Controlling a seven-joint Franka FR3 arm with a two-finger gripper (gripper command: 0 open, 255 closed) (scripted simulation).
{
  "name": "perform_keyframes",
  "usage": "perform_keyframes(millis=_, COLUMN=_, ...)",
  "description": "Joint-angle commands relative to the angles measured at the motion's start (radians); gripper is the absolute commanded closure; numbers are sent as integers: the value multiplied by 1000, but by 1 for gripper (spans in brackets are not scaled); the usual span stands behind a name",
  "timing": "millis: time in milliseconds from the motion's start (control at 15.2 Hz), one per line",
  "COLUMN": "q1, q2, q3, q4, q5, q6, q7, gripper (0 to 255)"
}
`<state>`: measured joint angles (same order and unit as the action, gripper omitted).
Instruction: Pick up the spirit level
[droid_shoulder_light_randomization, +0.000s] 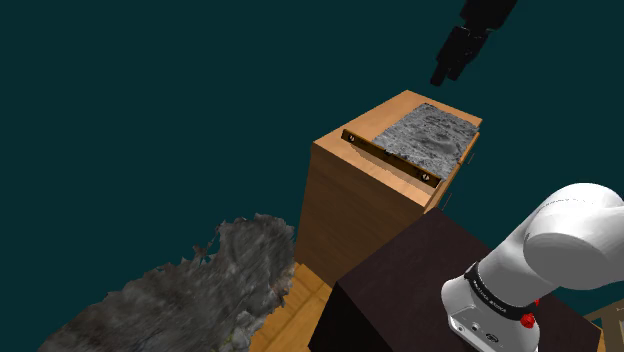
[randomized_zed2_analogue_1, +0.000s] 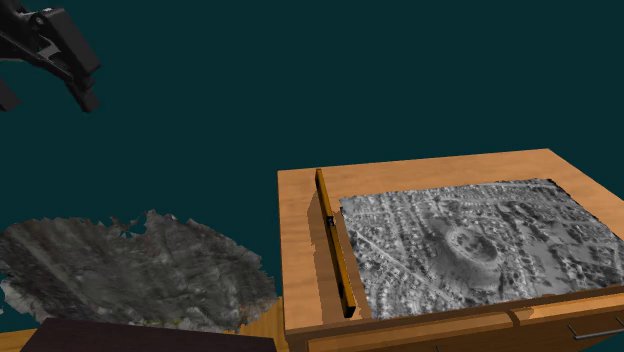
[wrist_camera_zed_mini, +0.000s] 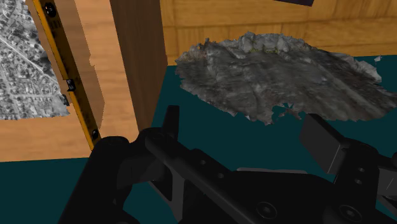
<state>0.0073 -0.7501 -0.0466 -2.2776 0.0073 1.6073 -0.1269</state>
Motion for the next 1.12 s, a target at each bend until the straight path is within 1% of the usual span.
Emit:
perform_keyframes(millis=0, q1=0, q2=0, q3=0, q4=0, q5=0, q6=0, q7=0, gripper=0)
perform_keyframes(millis=528, q1=-27, q2=138, q3=-123, q4=-83, q5=-52, q6=191, q7=-144, gripper=0)
perform_keyframes(millis=792, q1=-36, q2=238, q3=-184, q4=-95, q5=-65, q6=287, q7=-218, gripper=0)
perform_keyframes(millis=1056, q1=-42, q2=356, q3=-244, q4=-85, q5=-64, q6=380, q7=-296, gripper=0)
